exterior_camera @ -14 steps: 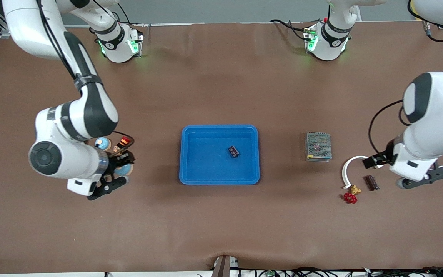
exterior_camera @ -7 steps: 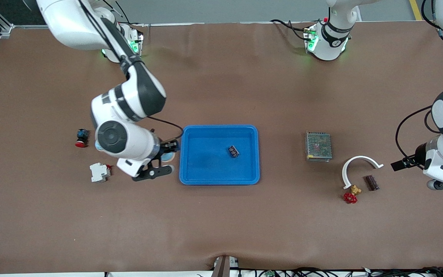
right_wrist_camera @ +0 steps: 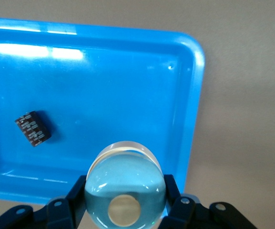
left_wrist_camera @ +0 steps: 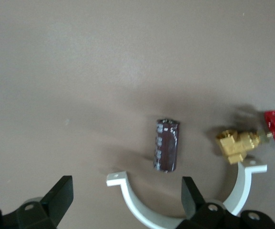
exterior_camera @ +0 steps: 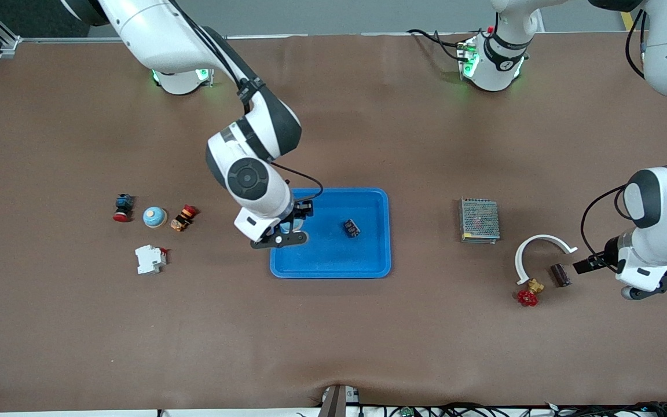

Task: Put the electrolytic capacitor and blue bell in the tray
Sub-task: 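Open the right gripper over the tray while the left gripper grasps the capacitor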

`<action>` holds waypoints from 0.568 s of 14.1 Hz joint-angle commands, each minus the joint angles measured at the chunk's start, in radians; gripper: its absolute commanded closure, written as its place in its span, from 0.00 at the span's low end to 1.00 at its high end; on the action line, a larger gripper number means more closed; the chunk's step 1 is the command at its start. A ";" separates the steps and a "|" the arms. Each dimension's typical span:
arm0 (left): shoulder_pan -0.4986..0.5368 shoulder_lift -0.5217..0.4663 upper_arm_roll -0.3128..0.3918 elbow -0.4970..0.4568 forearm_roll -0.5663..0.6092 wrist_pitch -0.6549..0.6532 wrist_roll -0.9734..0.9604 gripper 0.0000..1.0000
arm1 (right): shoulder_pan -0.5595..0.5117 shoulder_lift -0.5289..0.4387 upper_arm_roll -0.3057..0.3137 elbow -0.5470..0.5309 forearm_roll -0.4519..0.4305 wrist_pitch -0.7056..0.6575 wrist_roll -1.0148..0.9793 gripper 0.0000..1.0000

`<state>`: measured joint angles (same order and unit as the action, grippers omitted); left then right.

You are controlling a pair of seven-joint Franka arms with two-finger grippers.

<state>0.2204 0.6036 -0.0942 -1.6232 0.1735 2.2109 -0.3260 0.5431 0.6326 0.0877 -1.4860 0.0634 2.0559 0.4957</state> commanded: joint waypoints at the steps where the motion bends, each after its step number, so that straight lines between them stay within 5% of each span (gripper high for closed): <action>1: -0.012 0.039 -0.007 0.019 -0.014 0.055 -0.044 0.00 | 0.041 -0.018 -0.011 -0.069 -0.037 0.079 0.067 0.62; 8: -0.012 0.119 -0.007 0.011 -0.017 0.147 -0.048 0.00 | 0.055 0.002 -0.011 -0.234 -0.070 0.326 0.072 0.60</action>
<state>0.2068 0.7116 -0.1005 -1.6231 0.1676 2.3495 -0.3724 0.5815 0.6413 0.0840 -1.6858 0.0139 2.3442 0.5458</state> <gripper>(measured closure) 0.000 0.326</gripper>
